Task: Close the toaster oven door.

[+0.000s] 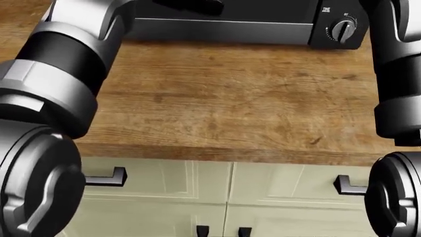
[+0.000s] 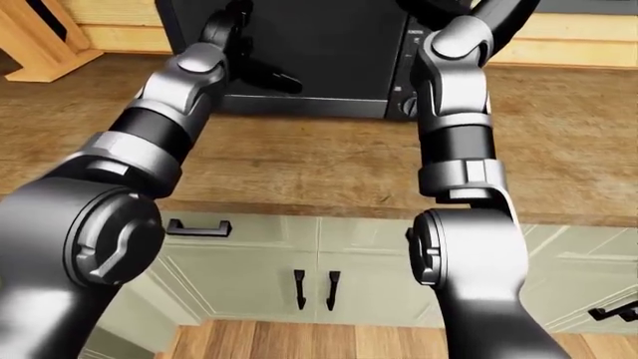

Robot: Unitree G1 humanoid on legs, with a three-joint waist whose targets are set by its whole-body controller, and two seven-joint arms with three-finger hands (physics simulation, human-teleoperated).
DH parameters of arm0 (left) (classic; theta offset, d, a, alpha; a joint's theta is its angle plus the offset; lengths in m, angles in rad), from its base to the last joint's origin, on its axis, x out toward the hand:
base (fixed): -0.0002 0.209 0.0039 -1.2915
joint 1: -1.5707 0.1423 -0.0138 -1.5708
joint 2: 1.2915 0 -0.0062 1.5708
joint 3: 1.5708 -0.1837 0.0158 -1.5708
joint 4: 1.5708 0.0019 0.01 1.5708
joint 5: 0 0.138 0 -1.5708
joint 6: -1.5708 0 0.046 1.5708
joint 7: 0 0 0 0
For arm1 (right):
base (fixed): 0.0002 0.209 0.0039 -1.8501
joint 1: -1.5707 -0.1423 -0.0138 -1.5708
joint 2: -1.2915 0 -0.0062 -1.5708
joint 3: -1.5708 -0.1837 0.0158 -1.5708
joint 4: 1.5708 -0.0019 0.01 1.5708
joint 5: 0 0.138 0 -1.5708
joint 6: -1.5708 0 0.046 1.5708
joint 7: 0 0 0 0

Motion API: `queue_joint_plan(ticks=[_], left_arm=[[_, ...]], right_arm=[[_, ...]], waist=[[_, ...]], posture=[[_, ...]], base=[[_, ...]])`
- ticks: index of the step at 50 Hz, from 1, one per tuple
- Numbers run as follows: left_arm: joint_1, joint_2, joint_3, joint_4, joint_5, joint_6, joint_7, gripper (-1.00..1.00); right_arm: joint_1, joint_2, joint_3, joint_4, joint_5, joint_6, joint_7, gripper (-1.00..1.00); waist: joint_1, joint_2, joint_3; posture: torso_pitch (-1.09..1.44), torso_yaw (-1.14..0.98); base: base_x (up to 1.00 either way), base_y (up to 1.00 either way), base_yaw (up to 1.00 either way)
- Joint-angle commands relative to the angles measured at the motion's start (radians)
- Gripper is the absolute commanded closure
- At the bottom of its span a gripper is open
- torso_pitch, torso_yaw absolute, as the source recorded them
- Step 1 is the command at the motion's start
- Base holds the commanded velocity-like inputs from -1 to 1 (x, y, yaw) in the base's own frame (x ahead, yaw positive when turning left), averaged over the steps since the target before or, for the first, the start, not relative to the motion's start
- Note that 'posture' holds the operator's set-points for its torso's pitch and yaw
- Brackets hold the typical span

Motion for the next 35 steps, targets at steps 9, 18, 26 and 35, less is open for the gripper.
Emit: queue_joint_plan(ticks=[9, 18, 26, 35], left_arm=[[-0.05, 0.036, 0.016, -0.046, 0.002, -0.025, 0.133, -1.0], [-0.055, 0.032, 0.018, -0.045, 0.006, -0.023, 0.179, -1.0], [-0.054, 0.028, 0.022, -0.044, 0.004, -0.01, 0.197, -1.0], [-0.055, 0.013, 0.037, -0.044, -0.012, 0.01, 0.264, -1.0]], right_arm=[[-0.046, -0.014, 0.003, -0.039, -0.007, -0.018, 0.005, -1.0], [-0.051, -0.019, 0.001, -0.039, -0.002, -0.015, 0.004, -1.0], [-0.056, -0.021, 0.001, -0.035, 0.001, -0.016, 0.003, -1.0], [-0.051, -0.026, -0.002, -0.04, 0.005, -0.014, 0.001, -1.0]], waist=[[0.005, -0.001, -0.034], [0.01, -0.003, -0.038], [0.013, -0.004, -0.038], [0.013, -0.004, -0.039]], posture=[[0.0, 0.0], [0.0, 0.0], [0.0, 0.0], [0.0, 0.0]], base=[[0.0, 0.0, 0.0], [0.0, 0.0, 0.0], [0.0, 0.0, 0.0], [0.0, 0.0, 0.0]])
